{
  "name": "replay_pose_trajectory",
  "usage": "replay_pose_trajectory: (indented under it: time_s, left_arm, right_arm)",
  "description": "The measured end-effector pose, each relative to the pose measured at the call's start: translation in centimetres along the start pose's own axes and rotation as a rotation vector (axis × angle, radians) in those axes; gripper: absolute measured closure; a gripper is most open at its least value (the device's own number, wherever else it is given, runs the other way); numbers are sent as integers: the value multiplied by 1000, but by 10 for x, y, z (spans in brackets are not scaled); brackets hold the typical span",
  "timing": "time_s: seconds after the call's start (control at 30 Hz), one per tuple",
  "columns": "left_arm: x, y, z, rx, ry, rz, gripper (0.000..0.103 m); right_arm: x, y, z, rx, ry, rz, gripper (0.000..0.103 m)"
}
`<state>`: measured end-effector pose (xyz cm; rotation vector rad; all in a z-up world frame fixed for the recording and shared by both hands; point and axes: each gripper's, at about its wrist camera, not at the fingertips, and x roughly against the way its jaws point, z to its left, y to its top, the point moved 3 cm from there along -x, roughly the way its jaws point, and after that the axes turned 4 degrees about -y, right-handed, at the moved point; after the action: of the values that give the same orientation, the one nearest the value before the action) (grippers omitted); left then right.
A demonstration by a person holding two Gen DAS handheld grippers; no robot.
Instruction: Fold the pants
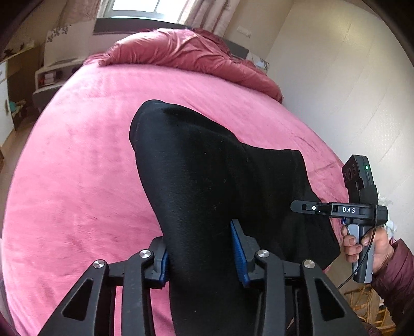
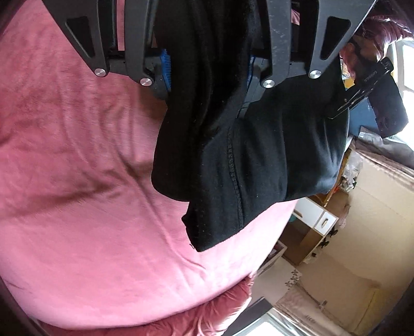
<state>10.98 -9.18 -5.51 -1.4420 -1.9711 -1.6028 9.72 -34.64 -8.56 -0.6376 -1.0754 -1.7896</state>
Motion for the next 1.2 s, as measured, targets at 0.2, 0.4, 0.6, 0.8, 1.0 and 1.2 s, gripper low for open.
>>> replay_pose_trajectory:
  time_s: [0.2, 0.4, 0.6, 0.8, 1.0, 1.2]
  left_arm:
    - [29, 3, 19, 3, 47, -56, 63]
    - [55, 15, 50, 6, 95, -93, 63]
    - [56, 38, 71, 24, 120, -109, 63]
    - [48, 68, 98, 60, 102, -113, 63]
    - [31, 99, 134, 151, 38, -94, 63]
    - [-4, 107, 164, 208, 24, -7, 63]
  right_arm:
    - [-9, 18, 43, 57, 44, -20, 61]
    - [-27, 45, 87, 126, 68, -29, 62]
    - [-40, 71, 108, 176, 83, -28, 62]
    - [-55, 111, 131, 216, 72, -25, 62]
    - [-70, 152, 139, 223, 69, -15, 62]
    - [-102, 173, 129, 190, 54, 37, 62]
